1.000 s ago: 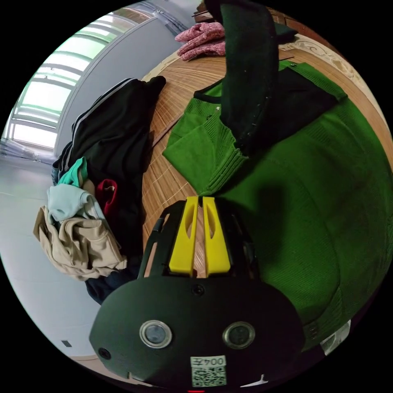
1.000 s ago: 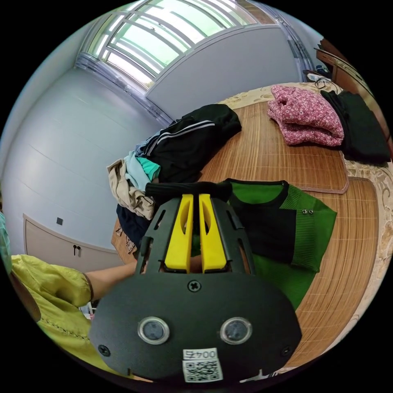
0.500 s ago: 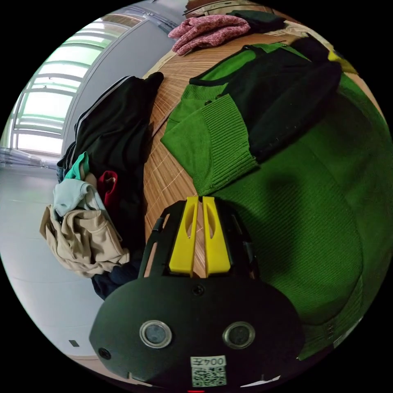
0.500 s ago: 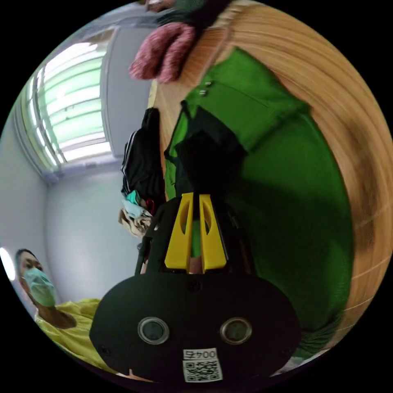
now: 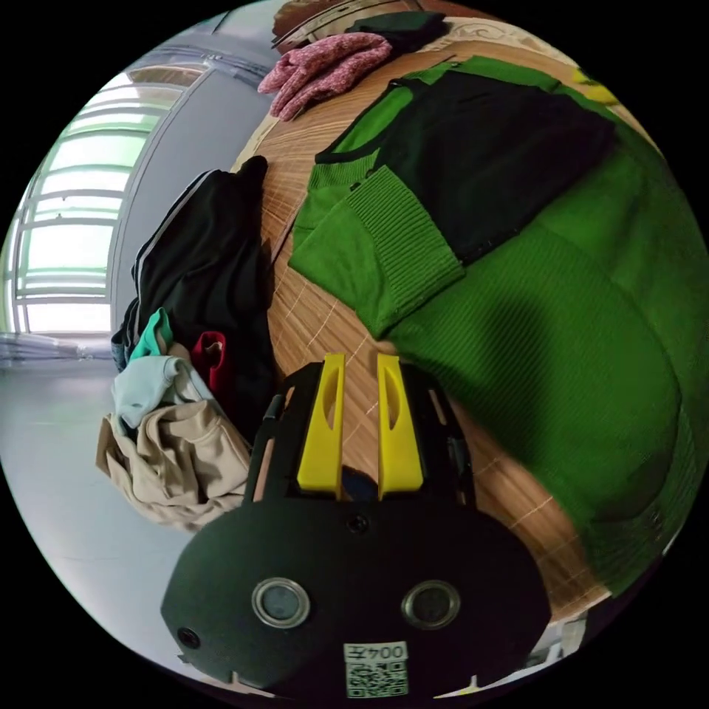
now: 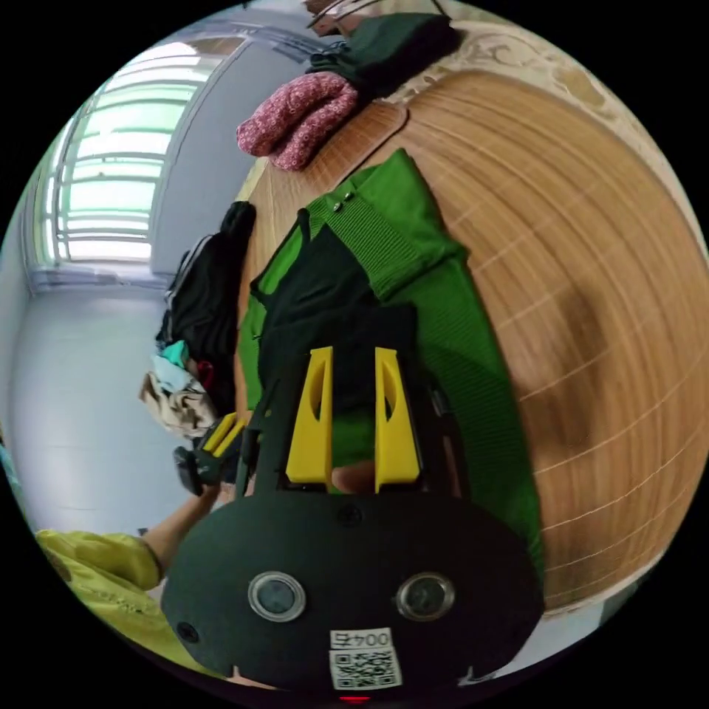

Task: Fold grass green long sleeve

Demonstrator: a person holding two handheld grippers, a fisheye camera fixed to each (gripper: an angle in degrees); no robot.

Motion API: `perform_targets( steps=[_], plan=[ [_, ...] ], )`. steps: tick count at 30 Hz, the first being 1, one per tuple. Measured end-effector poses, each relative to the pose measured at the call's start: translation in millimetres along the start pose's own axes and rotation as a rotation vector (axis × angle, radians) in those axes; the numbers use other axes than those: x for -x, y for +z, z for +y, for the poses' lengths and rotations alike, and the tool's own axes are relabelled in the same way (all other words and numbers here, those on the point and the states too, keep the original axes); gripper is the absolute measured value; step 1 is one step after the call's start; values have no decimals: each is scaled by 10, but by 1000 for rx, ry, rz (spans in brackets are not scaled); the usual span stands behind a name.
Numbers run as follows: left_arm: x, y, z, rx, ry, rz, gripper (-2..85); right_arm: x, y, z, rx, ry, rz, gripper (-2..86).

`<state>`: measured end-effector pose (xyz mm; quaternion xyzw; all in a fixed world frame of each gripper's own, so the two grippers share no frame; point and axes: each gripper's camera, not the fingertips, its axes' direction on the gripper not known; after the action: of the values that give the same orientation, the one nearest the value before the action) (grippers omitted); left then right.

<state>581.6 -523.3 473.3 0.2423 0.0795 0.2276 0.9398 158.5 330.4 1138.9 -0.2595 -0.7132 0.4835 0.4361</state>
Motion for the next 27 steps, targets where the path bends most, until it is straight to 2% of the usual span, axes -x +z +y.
perform_targets(
  steps=[2, 5, 7, 11, 14, 18, 22, 27],
  plan=[
    [74, -15, 111, -13, 21, -4, 43, 119, 67, -118, -10, -68, 156, 98],
    [333, -34, 226, -30, -61, 16, 32, 251, 257, -219, 36, -172, 307, 98],
    [611, 33, 177, -30, -172, 102, 32, 319, 371, -243, 58, -232, 381, 94],
    [907, 180, -135, -63, -261, 189, 43, 403, 594, -226, 97, -286, 492, 89],
    [1021, 281, -498, -90, -258, 217, 57, 417, 677, -192, 85, -276, 535, 92],
    [1053, 505, -874, -55, -229, 245, 57, 382, 742, -169, 72, -238, 495, 95],
    [1110, 835, -926, 37, -309, 313, 41, 398, 804, -153, 68, -247, 489, 82],
    [1133, 908, -851, 18, -368, 314, 36, 393, 896, -131, 82, -263, 479, 78]
  ],
)
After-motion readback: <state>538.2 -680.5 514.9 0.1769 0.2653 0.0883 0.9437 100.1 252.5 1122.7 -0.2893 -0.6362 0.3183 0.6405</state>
